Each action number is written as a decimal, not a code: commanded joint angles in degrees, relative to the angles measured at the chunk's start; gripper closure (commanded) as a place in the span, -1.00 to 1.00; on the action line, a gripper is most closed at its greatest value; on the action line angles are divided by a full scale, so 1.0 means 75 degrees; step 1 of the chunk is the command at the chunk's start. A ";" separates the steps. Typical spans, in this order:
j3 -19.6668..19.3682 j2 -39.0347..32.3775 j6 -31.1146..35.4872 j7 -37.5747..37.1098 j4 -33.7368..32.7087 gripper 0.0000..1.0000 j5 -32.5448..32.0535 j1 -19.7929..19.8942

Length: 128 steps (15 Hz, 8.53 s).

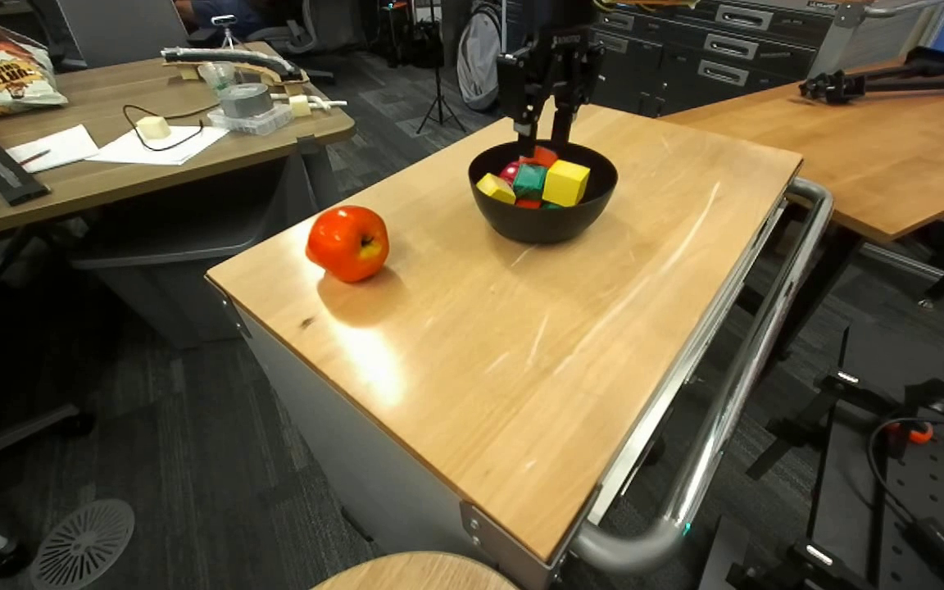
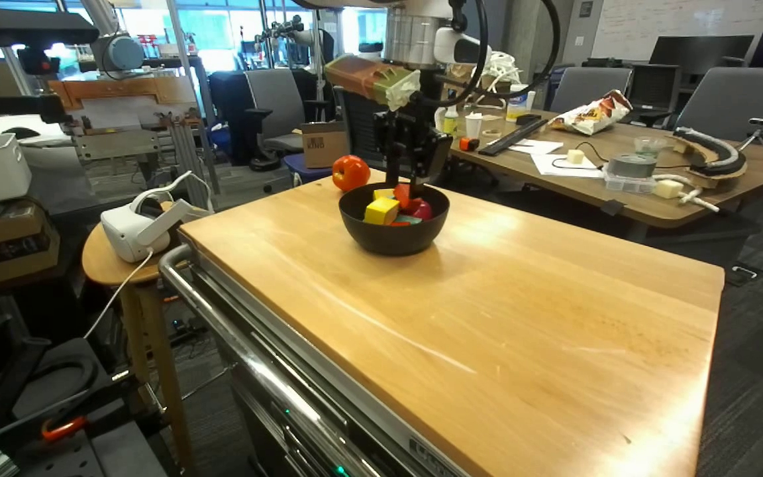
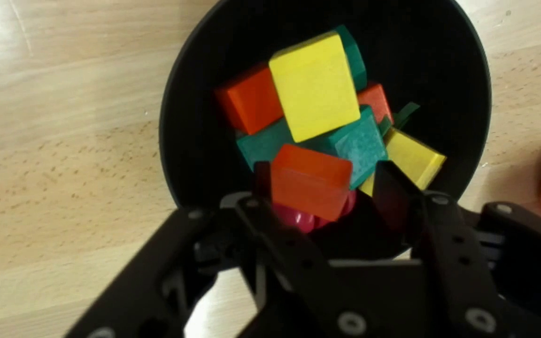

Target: Put the objects that are near the edge away from you in the bowl except the apple which you must move to the left, then put the rest of the blocks one at a time in the bowl, then move the apple to the right

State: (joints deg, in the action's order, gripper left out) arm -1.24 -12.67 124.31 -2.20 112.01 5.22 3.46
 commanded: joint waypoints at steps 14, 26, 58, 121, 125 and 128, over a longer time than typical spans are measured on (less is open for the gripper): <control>0.0387 0.0059 0.0332 0.1671 -0.0448 -1.00 0.0375 -0.0125; 0.1330 -0.2397 -0.1181 0.2542 -0.3557 -1.00 0.0763 -0.0727; 0.1120 -0.3321 -0.1081 0.2345 -0.5404 -0.20 0.0501 -0.0257; -0.0874 0.0443 0.0667 0.2249 -0.0298 -1.00 0.0387 0.1394; -0.0875 0.0445 0.0668 0.2249 -0.0299 -1.00 0.0388 0.1393; -0.0875 0.0445 0.0669 0.2249 -0.0299 -1.00 0.0387 0.1394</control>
State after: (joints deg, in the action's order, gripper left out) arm -7.11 -9.30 129.52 14.57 109.92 7.99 14.54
